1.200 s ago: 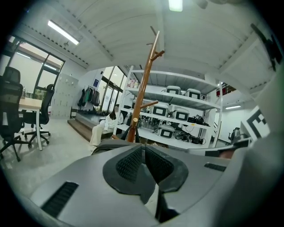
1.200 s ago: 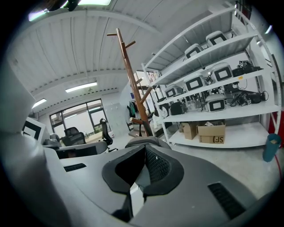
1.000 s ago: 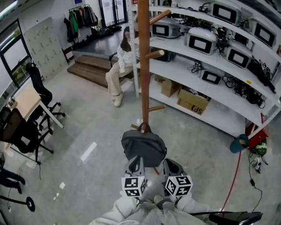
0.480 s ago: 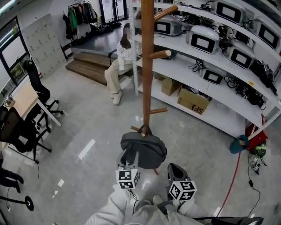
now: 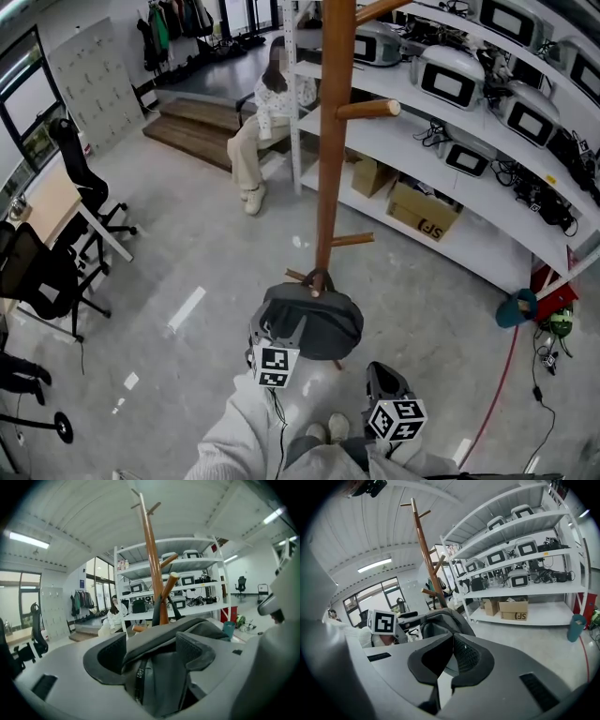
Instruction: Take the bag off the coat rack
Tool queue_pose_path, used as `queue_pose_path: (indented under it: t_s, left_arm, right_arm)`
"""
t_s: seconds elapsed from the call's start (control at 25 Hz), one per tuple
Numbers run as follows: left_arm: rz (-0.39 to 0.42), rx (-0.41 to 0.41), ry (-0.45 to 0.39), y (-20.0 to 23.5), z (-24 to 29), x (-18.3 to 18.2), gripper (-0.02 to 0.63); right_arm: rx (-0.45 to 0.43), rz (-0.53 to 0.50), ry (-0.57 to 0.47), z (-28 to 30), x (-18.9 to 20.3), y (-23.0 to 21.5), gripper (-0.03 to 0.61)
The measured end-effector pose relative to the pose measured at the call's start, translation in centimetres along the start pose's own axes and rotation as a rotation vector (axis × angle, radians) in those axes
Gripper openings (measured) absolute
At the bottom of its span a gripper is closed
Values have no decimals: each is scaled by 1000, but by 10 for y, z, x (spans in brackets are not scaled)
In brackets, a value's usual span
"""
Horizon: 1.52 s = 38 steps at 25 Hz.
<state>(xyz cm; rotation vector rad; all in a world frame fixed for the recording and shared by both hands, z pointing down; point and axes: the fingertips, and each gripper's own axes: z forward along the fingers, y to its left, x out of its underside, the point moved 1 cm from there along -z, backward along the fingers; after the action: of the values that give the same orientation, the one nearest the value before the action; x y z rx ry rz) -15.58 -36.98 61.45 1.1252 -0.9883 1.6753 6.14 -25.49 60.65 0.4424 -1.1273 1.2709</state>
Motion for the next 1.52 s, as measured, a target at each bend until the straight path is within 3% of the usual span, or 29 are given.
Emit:
queue_pose_path:
  t_s: [0.16, 0.36, 0.56, 0.8, 1.24, 1.52]
  left_arm:
    - [107, 58, 45, 15, 16, 4, 322]
    - [154, 207, 68, 15, 22, 10, 337]
    - [224, 317, 151, 16, 24, 20, 344]
    - [286, 341, 158, 16, 39, 14, 347]
    - [271, 351, 175, 13, 49, 18, 342]
    - [157, 298, 174, 9, 46, 23, 243]
  right_arm:
    - [17, 15, 21, -3, 9, -5, 12]
    - [50, 43, 40, -6, 17, -17, 11]
    - [49, 46, 51, -1, 19, -18, 12]
    - [47, 50, 66, -1, 23, -21, 12]
    - [70, 84, 86, -6, 31, -35, 12]
    - [65, 90, 93, -5, 35, -35, 12]
